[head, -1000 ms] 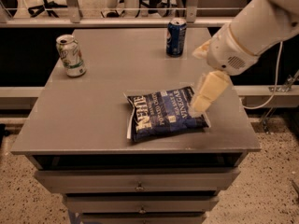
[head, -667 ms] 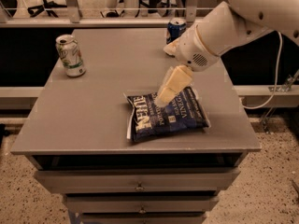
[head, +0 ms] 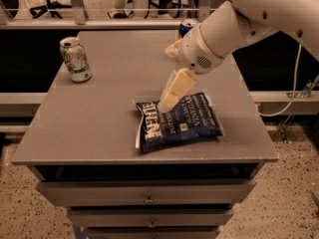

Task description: Knock 7up can over

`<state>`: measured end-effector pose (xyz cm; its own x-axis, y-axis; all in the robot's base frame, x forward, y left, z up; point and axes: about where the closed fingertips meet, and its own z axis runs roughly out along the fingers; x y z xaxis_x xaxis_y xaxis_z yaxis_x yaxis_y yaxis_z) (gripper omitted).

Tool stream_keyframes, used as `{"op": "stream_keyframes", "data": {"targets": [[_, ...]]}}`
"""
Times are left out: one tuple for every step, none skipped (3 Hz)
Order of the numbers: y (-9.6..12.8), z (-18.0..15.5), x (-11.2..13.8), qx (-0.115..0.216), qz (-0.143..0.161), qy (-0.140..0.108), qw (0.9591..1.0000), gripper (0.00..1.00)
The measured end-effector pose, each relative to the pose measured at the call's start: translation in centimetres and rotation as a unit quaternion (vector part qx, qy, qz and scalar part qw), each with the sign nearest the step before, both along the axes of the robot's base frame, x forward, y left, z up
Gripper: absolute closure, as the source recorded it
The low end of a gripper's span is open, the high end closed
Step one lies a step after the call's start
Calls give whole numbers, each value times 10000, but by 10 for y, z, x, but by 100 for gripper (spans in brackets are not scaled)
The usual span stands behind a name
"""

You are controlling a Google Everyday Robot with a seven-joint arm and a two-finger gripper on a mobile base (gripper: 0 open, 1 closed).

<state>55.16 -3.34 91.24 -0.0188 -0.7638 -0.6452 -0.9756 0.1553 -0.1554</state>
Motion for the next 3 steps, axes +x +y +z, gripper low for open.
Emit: {"op": "stream_keyframes", "data": {"targets": [[65, -9, 34, 546, 479, -123, 9973, 0], [101, -13, 60, 901, 621, -290, 9936, 0], [119, -21, 92, 1291, 355, -357, 9903, 0]]}}
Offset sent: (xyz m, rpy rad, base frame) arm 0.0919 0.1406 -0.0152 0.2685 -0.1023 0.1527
